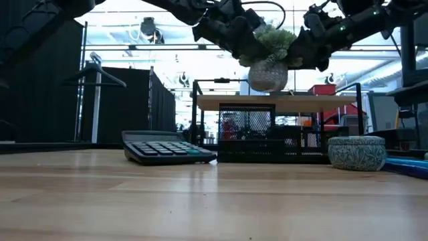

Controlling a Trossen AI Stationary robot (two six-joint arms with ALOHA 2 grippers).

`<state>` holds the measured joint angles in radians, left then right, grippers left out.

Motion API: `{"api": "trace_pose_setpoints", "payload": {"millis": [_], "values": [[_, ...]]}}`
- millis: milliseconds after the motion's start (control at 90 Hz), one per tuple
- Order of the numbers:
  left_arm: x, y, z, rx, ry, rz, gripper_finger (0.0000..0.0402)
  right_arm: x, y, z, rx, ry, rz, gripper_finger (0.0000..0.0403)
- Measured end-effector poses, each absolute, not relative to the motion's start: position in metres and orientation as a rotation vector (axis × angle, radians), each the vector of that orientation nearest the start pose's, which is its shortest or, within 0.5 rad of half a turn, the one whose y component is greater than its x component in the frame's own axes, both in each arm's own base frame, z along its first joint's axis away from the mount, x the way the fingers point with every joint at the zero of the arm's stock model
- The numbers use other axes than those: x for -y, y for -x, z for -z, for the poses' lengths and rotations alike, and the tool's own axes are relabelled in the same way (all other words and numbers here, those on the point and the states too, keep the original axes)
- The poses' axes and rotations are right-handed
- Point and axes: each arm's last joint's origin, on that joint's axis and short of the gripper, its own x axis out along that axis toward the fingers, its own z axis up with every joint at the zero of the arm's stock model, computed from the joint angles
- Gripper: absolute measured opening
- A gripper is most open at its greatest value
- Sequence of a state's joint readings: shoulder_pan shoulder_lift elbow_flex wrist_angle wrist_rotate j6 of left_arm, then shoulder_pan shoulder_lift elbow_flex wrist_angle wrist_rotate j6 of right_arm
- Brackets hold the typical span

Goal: Pick and place office supplies into organizer
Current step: Remove the gray patterned vase plant from the wooden shelf

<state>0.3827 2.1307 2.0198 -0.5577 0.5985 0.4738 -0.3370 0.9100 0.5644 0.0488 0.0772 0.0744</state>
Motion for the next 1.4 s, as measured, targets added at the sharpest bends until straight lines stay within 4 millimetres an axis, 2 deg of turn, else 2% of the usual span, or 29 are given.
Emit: {"api": "trace_pose_setpoints", "payload": {"millis": [278, 578, 822, 1122, 1278, 1400], "values": [[-0.159, -0.446, -0.302, -0.599, -0.115, 0.359, 0.0299, 0.064, -0.205, -0.251, -0.267, -0.117, 0.394, 0.0295], [-0.148, -0.429, -0.312, -0.697, -0.105, 0.396, 0.0299, 0.059, -0.231, -0.258, -0.308, -0.105, 0.326, 0.0295], [-0.138, -0.425, -0.303, -0.744, -0.077, 0.429, 0.0299, 0.051, -0.243, -0.258, -0.357, -0.101, 0.294, 0.0295], [-0.117, -0.408, -0.323, -0.811, -0.082, 0.436, 0.0299, 0.039, -0.266, -0.268, -0.318, -0.081, 0.246, 0.0295], [-0.114, -0.403, -0.318, -0.880, -0.048, 0.451, 0.0299, 0.037, -0.285, -0.265, -0.383, -0.069, 0.228, 0.0295], [-0.111, -0.400, -0.302, -0.930, -0.021, 0.463, 0.0299, 0.036, -0.296, -0.256, -0.464, -0.067, 0.215, 0.0295]]}}
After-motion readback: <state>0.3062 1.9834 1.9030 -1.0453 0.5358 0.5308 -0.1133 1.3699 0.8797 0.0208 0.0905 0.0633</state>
